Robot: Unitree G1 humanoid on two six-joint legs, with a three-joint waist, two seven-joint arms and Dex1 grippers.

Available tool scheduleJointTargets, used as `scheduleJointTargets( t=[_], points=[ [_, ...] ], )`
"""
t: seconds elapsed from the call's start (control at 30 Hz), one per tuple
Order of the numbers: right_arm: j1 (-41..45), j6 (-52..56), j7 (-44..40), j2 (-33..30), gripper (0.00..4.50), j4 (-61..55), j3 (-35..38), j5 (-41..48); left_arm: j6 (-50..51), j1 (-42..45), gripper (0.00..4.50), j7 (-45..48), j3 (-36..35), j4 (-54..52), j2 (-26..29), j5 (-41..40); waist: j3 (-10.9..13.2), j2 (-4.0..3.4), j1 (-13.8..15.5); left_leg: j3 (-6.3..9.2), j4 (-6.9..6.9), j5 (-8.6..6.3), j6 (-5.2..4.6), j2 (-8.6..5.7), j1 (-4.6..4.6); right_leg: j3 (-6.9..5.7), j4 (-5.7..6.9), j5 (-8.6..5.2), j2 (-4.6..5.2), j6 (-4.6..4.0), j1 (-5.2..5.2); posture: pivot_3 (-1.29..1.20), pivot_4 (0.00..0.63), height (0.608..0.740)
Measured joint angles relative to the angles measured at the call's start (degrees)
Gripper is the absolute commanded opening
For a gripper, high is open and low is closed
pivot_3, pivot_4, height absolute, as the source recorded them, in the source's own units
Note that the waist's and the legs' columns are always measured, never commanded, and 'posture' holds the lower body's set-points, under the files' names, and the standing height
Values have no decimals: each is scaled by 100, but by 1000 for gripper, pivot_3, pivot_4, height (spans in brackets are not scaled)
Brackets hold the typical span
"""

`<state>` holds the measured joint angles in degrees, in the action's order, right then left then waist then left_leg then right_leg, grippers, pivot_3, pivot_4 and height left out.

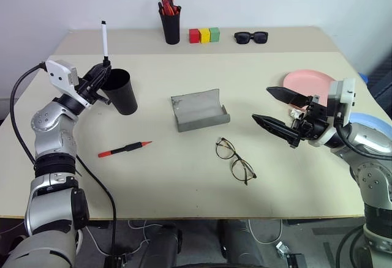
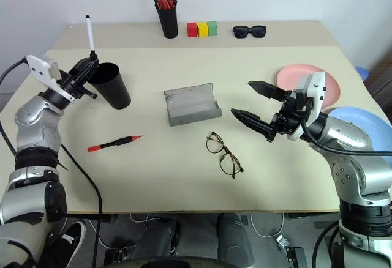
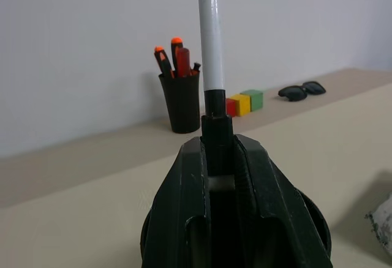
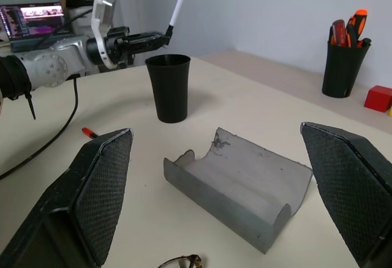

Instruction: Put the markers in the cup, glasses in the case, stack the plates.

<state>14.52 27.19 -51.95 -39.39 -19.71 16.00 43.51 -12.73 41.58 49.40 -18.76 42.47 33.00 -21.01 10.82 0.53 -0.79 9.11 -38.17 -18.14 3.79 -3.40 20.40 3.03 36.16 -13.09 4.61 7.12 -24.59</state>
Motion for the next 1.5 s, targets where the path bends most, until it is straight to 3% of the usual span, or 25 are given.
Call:
scheduleJointTargets(
  t=[0.27,0.53,0.7,0.87,1.0,1.23,1.5],
  points=[
    [21,1,11,0,4500,0,-1,-6,13,-31,4457,12,0,-44,0,-3,0,0,-5,0,0,0,0,0,0,0,0,0,0,0,0,0,150,740],
    [25,1,28,1,4500,0,-10,-7,338,-70,4457,84,0,-396,-1,-127,0,0,-1,0,0,0,0,0,0,0,0,0,0,0,0,0,150,740],
    [30,2,-6,0,4500,2,-14,-6,1583,-319,4457,662,16,-1274,105,-696,0,0,-23,0,1,0,0,1,0,0,-1,0,-1,0,0,0,150,740],
    [-59,59,-220,-56,4500,-34,9,125,3629,-897,4457,1738,342,-2832,1026,-1583,0,-1,-51,0,5,-1,-1,5,-1,1,-1,0,-2,0,-1,0,150,740],
    [-141,120,-387,-84,4500,-183,29,356,4236,-1482,4457,2370,659,-3871,1656,-1711,0,-5,-33,-2,5,0,-1,7,-4,1,-1,-1,-3,-1,2,0,150,740],
    [-435,-96,-857,-510,4500,-386,-85,66,3592,-2103,4457,2932,1271,-4030,2396,-775,2,-5,4,-5,6,0,-1,6,-2,0,-6,-1,-4,-2,4,0,150,740],
    [-377,-320,-1054,-691,4500,-394,-416,-334,2730,-1840,4457,3036,1734,-3444,2440,83,3,-3,-8,-7,6,-1,-1,7,-2,1,-9,-1,-4,-1,4,0,150,740]
  ],
)
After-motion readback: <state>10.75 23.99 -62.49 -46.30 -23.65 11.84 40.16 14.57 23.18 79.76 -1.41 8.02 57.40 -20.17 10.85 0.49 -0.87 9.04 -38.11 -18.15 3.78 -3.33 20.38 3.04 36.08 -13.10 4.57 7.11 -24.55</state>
